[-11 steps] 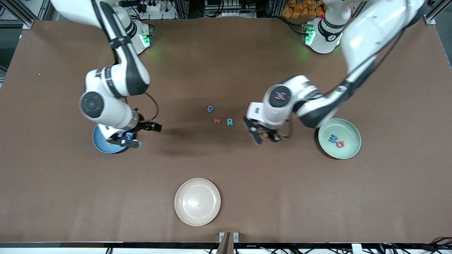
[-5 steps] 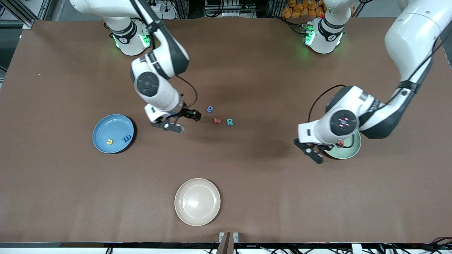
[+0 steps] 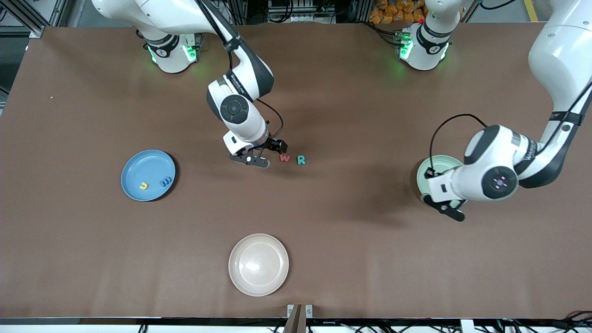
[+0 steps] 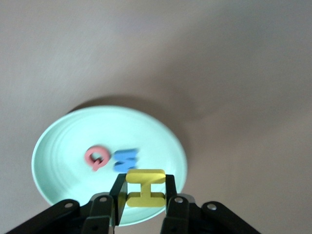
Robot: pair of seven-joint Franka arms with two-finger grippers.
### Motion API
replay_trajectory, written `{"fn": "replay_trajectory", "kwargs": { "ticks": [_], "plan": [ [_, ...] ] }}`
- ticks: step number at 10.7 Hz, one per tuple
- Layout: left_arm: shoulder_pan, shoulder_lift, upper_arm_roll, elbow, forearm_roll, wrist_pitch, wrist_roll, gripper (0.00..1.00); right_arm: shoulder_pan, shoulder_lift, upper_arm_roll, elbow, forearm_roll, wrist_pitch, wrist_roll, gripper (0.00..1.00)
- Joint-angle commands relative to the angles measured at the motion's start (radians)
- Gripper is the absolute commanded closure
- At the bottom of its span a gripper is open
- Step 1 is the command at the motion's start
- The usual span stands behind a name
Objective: Sort upper and lower case letters into plates
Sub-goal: 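Drop the H with the left gripper while the right gripper returns to the letters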
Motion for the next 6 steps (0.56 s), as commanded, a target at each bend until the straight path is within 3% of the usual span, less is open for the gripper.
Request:
{"fn": "replay_trajectory", "kwargs": {
  "ticks": [1,4,5,6],
  "plan": [
    [-0.003,0.004,0.062,-0.005,-0.03,-0.011,-0.033,1.0,-0.002,0.019,0.003,0.031,-0.007,0.0,0.034,0.0],
    [-0.006,0.004,0.101,-0.006,-0.049,-0.011,-0.07,0.97,0.021,0.074,0.014,0.037,-0.008,0.07,0.075,0.0],
    [-0.007,0.004,0.101,-0.006,-0.049,-0.011,-0.079,0.79,0.021,0.074,0.015,0.04,-0.007,0.069,0.075,0.0],
    [-0.007,0.004,0.101,-0.006,-0.049,-0.011,-0.083,0.45,0.021,0.079,0.015,0.045,-0.007,0.07,0.077,0.0]
  ]
}}
